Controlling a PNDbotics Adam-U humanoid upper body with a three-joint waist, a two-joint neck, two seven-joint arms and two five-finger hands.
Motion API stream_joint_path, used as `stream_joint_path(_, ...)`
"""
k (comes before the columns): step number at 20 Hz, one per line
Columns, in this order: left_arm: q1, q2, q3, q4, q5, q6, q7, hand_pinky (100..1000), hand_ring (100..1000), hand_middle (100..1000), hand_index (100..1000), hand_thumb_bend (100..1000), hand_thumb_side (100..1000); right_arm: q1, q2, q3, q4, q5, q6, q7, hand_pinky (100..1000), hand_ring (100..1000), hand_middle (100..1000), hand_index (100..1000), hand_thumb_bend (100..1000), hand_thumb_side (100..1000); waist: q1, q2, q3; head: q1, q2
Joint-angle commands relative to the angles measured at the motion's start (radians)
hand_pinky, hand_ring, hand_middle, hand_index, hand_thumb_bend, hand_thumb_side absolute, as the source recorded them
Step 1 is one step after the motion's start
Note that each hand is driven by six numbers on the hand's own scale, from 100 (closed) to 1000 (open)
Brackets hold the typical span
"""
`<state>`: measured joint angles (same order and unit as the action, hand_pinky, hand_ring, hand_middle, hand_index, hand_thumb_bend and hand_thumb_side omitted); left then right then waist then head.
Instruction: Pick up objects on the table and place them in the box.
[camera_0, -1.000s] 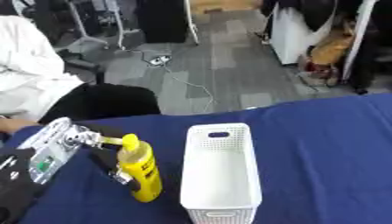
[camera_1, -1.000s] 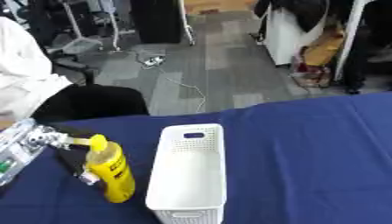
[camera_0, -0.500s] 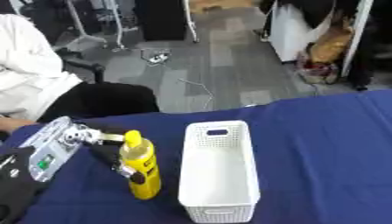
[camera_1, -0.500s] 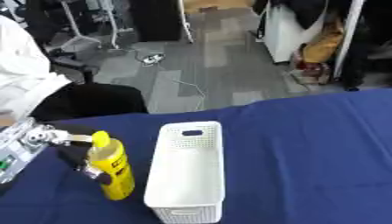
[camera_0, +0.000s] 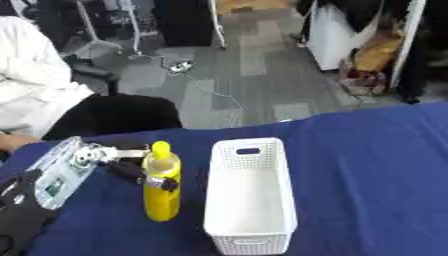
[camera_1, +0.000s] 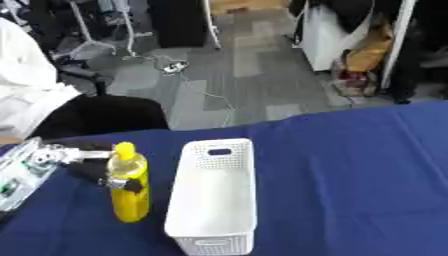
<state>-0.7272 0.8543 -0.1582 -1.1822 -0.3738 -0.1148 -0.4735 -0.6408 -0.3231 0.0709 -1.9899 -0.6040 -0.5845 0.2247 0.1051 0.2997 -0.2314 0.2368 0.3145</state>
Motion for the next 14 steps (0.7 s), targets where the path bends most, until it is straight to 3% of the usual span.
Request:
stream_joint_path(1, 0.003, 0.002, 0.018, 0.010, 0.052, 0.010, 0.204, 185, 241, 257, 444, 217, 780, -0.019, 0.000, -0.006, -0.010, -0.003, -0.001, -0.002, 296, 369, 477, 666, 100, 949, -0.004, -0.019, -0.001, 0.001, 0.000)
stream_joint_path(2, 0.009, -0.002, 0.014, 0.012, 0.061, 0.003, 0.263, 219, 272, 285, 468, 262, 765, -0.020, 0.000, -0.006, -0.010, -0.004, -0.001, -0.002, 296, 369, 477, 666, 100, 949, -0.004, -0.018, -0.002, 0.001, -0.001)
stream_joint_path(3, 0.013, -0.007, 0.011, 0.015, 0.069, -0.005, 0.312, 100, 113, 137, 378, 165, 790, -0.020, 0.001, -0.006, -0.010, -0.004, -0.001, -0.002, 296, 369, 477, 665, 100, 949, -0.005, -0.018, -0.002, 0.001, -0.002)
stream_joint_path(4, 0.017, -0.012, 0.008, 0.016, 0.074, -0.018, 0.358, 100, 100, 108, 370, 183, 772, -0.020, 0.001, -0.006, -0.010, -0.004, -0.001, -0.002, 296, 369, 477, 665, 100, 949, -0.005, -0.018, -0.003, 0.001, -0.002)
stream_joint_path(8, 0.026, -0.014, 0.002, 0.020, 0.083, -0.065, 0.459, 100, 100, 100, 336, 227, 727, -0.019, 0.001, -0.006, -0.010, -0.004, -0.001, -0.001, 296, 369, 477, 665, 100, 950, -0.005, -0.018, -0.001, 0.001, 0.000)
stream_joint_path(14, 0.030, 0.006, 0.016, -0.019, 0.167, -0.090, 0.507, 100, 100, 100, 341, 242, 703, -0.013, -0.004, -0.008, -0.010, -0.001, 0.000, -0.003, 296, 369, 477, 665, 100, 950, -0.006, -0.022, 0.010, -0.004, 0.006)
